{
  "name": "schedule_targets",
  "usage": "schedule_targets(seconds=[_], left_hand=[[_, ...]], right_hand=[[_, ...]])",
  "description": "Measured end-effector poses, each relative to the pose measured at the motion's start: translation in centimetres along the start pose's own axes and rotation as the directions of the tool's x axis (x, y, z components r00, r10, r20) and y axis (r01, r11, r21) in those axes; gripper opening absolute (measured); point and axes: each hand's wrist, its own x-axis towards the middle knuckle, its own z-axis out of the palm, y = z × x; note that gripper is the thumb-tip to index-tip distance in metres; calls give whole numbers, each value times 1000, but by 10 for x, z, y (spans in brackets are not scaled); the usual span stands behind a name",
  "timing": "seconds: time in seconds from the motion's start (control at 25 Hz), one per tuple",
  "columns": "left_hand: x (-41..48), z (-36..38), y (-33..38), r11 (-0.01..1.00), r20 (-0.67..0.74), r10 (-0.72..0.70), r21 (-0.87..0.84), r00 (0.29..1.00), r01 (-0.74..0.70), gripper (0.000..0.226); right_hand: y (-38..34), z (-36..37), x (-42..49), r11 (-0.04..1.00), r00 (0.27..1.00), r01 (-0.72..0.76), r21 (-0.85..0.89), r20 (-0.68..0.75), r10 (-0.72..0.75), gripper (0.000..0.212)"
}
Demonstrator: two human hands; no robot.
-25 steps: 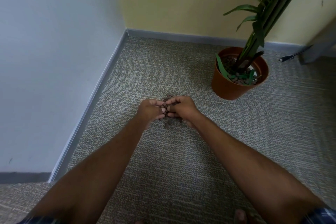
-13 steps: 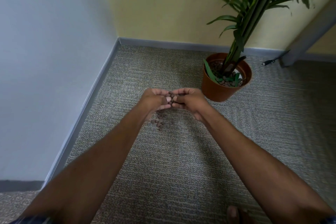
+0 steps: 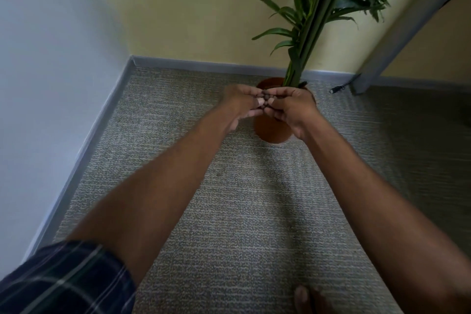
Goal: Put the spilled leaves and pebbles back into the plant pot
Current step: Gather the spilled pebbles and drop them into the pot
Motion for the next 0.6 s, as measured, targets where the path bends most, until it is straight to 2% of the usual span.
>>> schedule_targets(seconds=[0.2,0.36,0.6], left_hand=[[20,37,-7,994,15,-109,11,994,109,34],[31,50,-12,989,-38,-145,32,989,146,27],[31,50,-7,991,-48,-133,5,990,133,28]], right_hand=[[10,-31,16,994,994,-100,38,-42,102,28],[18,-37,31,980,975,-177,86,-124,187,26],[6,-32,35,954,958,-232,189,-125,257,44]])
